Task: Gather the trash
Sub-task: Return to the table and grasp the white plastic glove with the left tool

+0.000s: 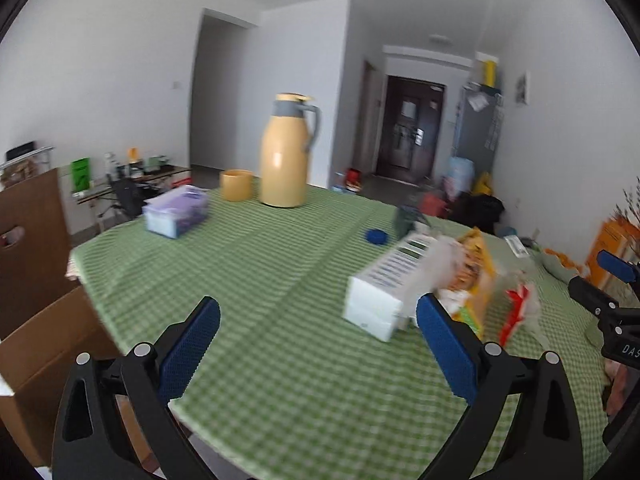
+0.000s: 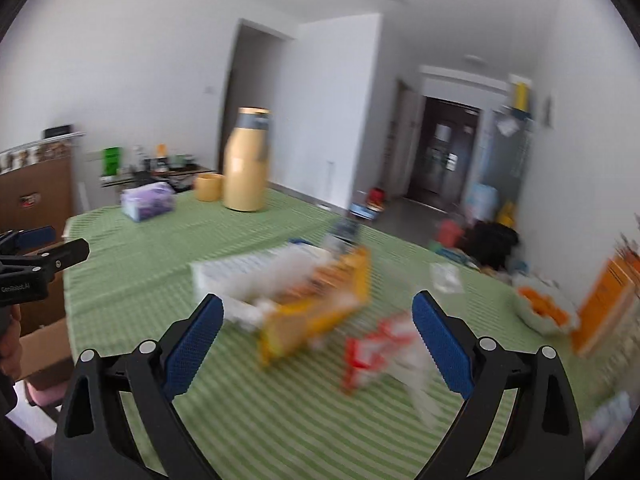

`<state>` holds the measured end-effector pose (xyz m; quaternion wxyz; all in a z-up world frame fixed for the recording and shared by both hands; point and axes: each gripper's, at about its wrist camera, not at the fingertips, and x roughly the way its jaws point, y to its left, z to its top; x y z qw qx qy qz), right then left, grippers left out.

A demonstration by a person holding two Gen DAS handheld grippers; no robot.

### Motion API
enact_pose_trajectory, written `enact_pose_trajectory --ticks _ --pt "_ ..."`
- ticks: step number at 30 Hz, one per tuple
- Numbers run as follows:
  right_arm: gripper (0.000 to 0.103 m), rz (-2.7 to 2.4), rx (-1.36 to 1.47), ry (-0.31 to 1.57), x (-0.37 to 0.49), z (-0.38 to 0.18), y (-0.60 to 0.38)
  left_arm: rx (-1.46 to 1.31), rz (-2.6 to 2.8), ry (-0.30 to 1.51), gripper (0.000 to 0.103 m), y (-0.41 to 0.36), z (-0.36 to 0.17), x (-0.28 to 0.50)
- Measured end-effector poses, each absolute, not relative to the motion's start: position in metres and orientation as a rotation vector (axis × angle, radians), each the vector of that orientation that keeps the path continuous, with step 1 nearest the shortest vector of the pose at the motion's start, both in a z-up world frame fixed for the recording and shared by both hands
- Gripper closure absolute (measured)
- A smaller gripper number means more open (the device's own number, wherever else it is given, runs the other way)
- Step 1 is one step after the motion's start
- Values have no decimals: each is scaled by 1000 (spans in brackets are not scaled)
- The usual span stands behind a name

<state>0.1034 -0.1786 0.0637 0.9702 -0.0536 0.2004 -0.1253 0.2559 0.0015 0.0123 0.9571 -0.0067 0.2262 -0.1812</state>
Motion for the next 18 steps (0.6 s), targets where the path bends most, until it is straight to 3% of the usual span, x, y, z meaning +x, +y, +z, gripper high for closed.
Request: enact_pose_trajectory --ticks 11,16,18 --pt "11 -381 13 462 63 27 -260 131 -615 616 8 -145 -18 349" --pt "11 -370 55 477 58 20 -272 325 -635 770 25 -207 -44 390" --pt "11 -361 55 486 58 17 -275 342 -620 795 49 -218 -49 401"
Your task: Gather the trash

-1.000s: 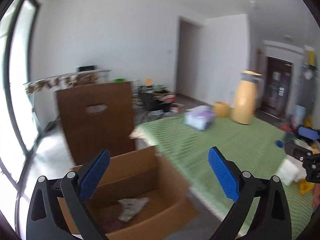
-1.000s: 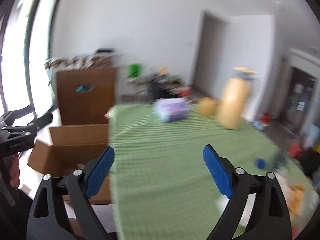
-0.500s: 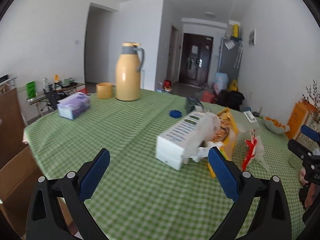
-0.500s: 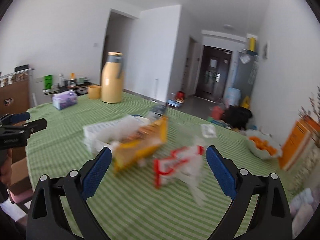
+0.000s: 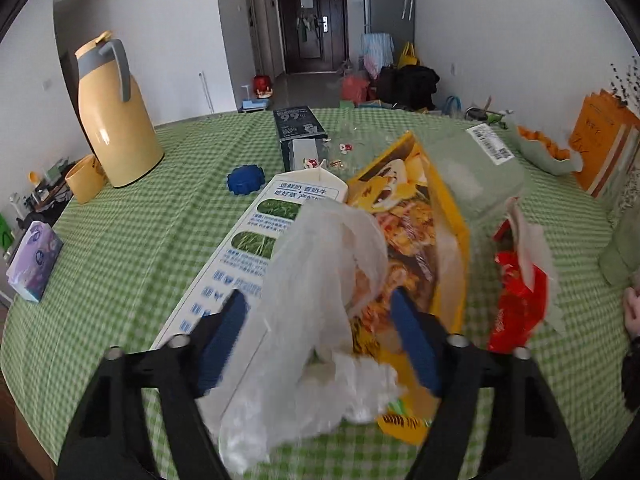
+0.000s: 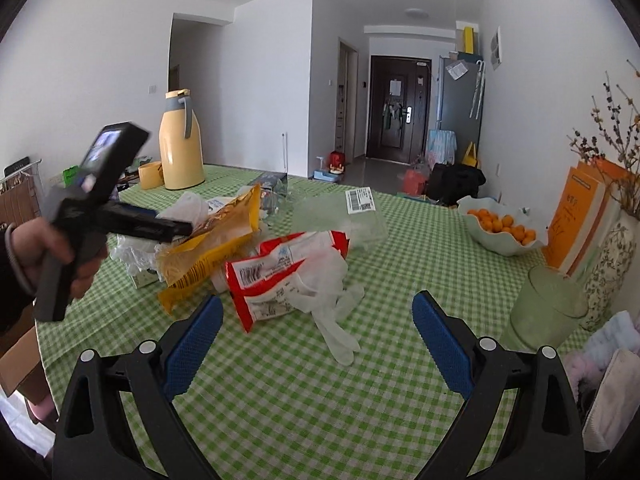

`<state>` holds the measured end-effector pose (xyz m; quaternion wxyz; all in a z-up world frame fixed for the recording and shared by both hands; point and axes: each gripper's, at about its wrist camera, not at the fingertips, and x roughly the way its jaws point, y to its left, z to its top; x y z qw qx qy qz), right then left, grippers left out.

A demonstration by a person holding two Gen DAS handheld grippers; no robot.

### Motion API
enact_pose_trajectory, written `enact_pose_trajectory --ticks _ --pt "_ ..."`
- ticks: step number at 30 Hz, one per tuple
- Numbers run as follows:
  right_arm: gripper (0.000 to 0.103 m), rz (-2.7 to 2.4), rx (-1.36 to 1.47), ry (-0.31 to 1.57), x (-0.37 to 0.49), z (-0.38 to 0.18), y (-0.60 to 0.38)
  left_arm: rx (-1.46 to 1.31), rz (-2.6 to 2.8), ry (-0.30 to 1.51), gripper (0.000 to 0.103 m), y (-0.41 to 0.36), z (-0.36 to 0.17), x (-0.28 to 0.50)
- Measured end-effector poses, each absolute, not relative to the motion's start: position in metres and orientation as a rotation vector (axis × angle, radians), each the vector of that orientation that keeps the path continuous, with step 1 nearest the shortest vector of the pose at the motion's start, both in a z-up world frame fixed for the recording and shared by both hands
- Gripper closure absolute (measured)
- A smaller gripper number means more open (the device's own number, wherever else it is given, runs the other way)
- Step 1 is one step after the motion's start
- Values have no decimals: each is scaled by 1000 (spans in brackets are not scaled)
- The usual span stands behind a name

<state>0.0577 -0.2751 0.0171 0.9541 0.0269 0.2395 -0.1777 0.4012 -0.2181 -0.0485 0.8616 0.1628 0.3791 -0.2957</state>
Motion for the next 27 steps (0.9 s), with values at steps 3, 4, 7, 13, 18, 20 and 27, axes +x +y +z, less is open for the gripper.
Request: enact_pose_trajectory --ticks 3,4,7,13,18,20,27 --pt "11 -346 60 499 65 14 -280 279 -641 848 85 -218 -48 411" --pt "11 -338 64 502 68 13 -281 265 -647 848 88 -216 -46 413" --pt "11 -290 76 508 82 13 -280 225 -646 802 96 -200 -27 411" --pt "25 3 103 529 131 23 -242 18 -600 659 97 -127 37 404" --pt "51 241 122 635 186 6 -186 -21 -546 586 97 -69 55 385" --pt "56 228 82 677 205 -4 -170 -30 -521 582 97 -49 54 381" --pt "70 49 -101 813 261 -39 -157 -56 -472 591 97 3 45 365"
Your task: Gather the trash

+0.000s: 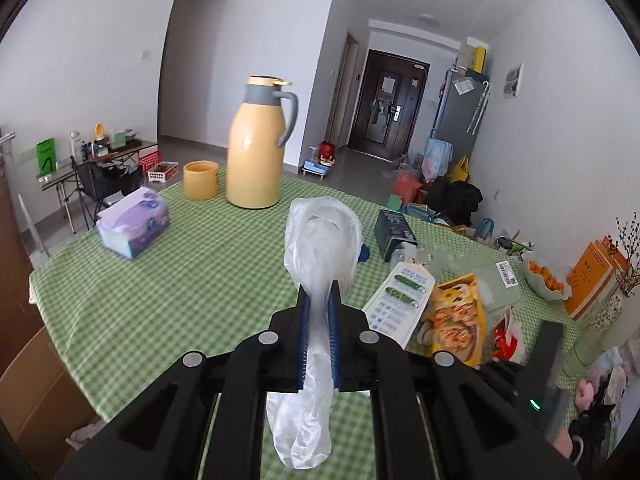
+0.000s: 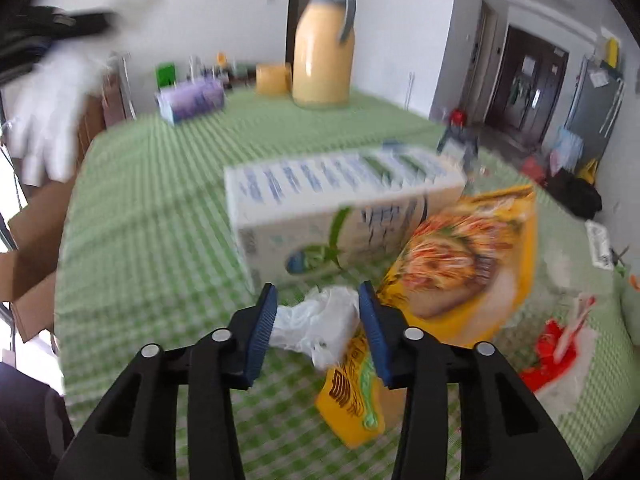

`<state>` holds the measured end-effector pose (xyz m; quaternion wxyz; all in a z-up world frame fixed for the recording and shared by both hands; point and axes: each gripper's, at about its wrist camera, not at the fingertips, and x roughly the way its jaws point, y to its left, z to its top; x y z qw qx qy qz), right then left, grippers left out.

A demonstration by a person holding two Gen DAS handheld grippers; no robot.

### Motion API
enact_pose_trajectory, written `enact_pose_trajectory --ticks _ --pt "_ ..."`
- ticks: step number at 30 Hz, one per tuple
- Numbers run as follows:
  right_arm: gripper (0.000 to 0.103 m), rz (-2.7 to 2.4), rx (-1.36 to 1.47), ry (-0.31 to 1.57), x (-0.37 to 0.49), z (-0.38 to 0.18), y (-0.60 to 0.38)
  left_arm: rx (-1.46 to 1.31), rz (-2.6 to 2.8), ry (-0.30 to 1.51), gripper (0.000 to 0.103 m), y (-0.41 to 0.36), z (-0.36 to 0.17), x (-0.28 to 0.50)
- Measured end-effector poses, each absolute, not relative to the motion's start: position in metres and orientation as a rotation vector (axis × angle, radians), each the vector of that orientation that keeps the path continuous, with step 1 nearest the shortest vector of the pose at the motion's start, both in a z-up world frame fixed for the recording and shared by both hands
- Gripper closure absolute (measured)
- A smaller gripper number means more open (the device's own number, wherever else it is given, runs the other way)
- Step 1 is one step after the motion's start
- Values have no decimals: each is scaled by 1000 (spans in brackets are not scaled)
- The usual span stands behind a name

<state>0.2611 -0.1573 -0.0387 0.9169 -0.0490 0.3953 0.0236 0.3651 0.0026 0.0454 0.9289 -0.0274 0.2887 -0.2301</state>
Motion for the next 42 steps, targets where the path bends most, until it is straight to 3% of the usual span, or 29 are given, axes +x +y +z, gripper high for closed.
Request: enact_pose_trajectory --ticks 2,7,14,22,31,42 --pt "101 66 -56 866 268 -47 -164 -63 -460 585 97 16 44 361" --pt "102 102 33 833 255 -16 -175 -89 -441 572 97 39 44 351" --pt "102 112 14 642 237 72 -172 -138 -402 520 97 76 57 329" --pt "102 207 -44 606 279 103 -117 -192 -196 504 97 176 52 298" --pt "102 566 -98 653 339 76 55 -359 182 628 97 341 -4 255" --pt "102 852 -194 885 398 -13 259 -480 315 737 97 409 -63 244"
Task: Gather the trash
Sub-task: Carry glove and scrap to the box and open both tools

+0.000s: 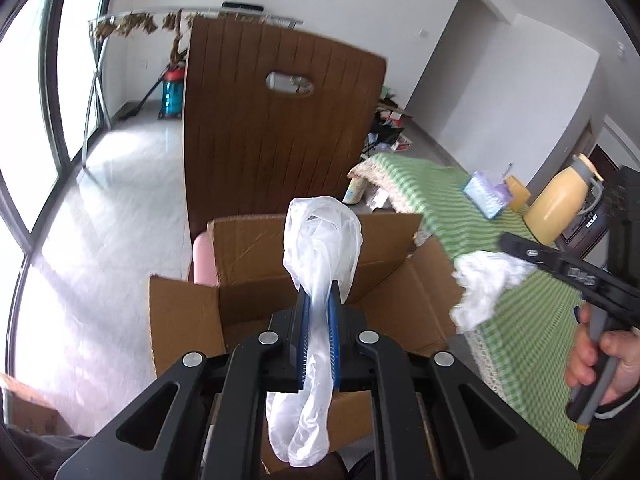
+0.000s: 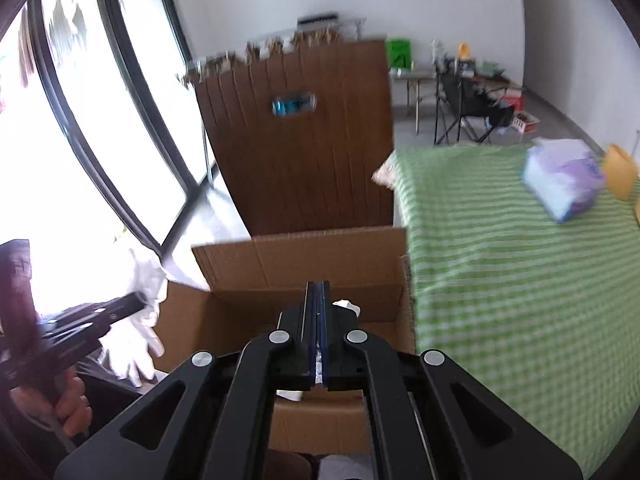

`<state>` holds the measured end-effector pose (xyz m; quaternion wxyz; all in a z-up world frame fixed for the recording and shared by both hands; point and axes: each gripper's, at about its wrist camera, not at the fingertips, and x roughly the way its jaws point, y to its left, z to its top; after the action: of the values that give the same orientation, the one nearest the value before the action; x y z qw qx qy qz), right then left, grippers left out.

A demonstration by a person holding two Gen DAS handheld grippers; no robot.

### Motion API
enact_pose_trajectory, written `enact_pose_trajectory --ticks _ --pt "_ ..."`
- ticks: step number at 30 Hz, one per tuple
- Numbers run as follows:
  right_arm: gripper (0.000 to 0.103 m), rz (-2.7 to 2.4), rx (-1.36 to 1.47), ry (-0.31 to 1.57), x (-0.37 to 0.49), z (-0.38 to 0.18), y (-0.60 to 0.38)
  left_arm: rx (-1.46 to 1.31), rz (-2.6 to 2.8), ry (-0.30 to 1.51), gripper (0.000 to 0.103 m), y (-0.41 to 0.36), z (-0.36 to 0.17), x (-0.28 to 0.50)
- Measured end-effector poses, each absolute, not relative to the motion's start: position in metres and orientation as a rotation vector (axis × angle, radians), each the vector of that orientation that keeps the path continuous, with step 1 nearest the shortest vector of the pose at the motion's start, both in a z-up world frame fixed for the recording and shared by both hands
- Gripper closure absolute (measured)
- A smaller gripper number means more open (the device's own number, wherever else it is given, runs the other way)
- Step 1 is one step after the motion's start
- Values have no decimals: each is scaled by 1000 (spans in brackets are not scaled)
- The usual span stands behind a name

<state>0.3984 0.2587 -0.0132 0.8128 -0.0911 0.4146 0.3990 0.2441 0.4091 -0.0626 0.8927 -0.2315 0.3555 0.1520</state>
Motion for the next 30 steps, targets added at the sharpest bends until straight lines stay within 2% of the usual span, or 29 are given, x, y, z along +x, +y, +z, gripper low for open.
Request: enact_pose_trajectory --ticks 3,6,7,8,9,10,11,17,21,22,23,24,25,26,30 --pt "102 851 -230 980 414 -44 280 -486 312 770 97 412 -76 251" --pt "101 774 -287 965 420 -61 290 -479 290 802 97 411 -88 265" --pt "96 750 -306 966 422 -66 291 -477 270 819 97 410 -93 272" --pt "77 736 -315 982 423 -69 291 -476 255 831 97 404 -96 276" --pt "63 716 -316 1013 426 -73 290 -474 244 846 97 403 -103 282" --pt "39 706 -307 1012 427 -74 290 -470 216 864 97 399 -110 290" --pt "37 704 -295 998 427 -73 286 -467 190 882 97 395 -116 298" --pt "37 697 -267 964 428 -56 266 -417 123 939 97 375 -145 343" --pt "32 669 -224 953 426 -45 243 -417 35 978 95 360 -167 374" --pt "32 662 -206 952 425 -43 236 -397 26 994 93 353 -171 382" --pt "31 659 -195 954 425 -40 232 -379 15 997 80 347 -173 386" --pt "31 656 -183 959 425 -39 227 -365 -2 990 63 343 -173 389" --pt "31 653 -180 964 424 -39 223 -354 -10 966 54 340 -172 391" --pt "31 650 -181 968 424 -40 220 -342 9 943 39 340 -169 390" --pt "31 649 -173 990 422 -44 213 -374 35 915 37 349 -155 380"
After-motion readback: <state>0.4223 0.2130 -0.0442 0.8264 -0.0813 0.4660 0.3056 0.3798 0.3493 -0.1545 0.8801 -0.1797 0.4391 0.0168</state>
